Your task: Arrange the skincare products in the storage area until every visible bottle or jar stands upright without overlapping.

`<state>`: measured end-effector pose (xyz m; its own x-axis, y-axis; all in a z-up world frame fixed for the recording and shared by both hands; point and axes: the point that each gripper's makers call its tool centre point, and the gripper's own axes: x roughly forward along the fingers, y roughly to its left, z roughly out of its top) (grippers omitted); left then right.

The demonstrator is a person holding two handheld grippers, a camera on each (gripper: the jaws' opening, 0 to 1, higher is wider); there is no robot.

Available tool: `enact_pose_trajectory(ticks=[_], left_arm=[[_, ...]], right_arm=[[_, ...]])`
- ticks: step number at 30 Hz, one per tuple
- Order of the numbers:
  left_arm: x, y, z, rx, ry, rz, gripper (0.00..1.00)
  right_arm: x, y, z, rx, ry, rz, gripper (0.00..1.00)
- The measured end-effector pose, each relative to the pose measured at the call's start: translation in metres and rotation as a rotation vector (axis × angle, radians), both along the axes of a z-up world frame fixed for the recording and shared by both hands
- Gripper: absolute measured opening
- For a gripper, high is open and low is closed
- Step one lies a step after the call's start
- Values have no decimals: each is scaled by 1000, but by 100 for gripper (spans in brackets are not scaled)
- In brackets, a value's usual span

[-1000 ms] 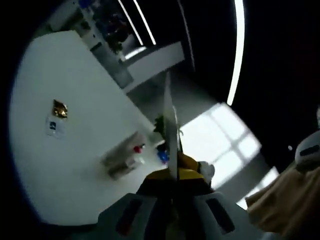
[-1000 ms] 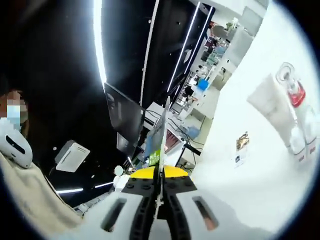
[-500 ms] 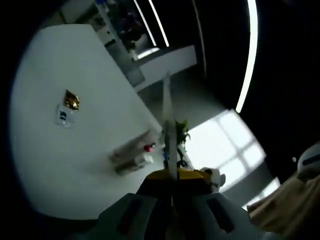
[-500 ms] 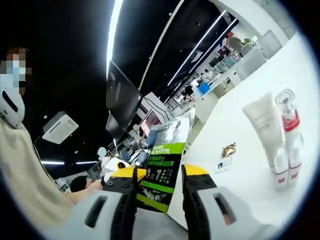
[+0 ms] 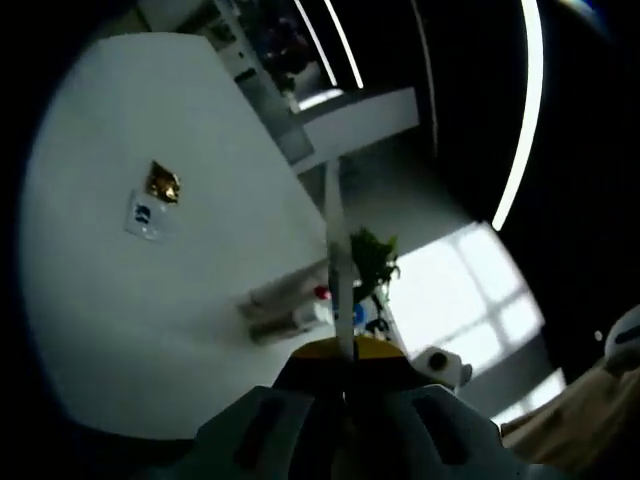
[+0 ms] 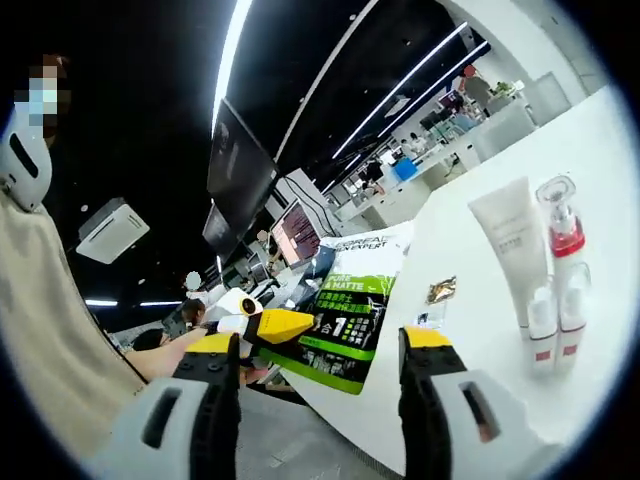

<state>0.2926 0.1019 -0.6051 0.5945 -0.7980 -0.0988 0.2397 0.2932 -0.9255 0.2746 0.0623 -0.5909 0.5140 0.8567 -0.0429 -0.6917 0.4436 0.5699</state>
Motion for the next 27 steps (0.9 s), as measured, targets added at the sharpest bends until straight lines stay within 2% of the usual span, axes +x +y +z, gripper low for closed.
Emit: enact_pose_trajectory(ticks=[5,8,13,16,20,27], left_arm=[[5,-3,-14,9,44,0,0],[8,-8,-25,58,61,-22,0],[15,-16,-36,89,83,-37,0],[20,-20,-43,109,92,-43,0],[27,-24,-55,134,113,-47,0],[39,-28,-79,150,165,-28,0]], right_arm=[[-8,-7,-9,-53,-11,10,78],[-9,-13,-12,-65,-6,-1,84],[-7,-30,-15,-65,6,-62,88],[-3,-39,-10,-61,6,-100,91],[-2,-49,-11,-113,-2,-119,94],[1,-81,-16,-155,21,-194,99]])
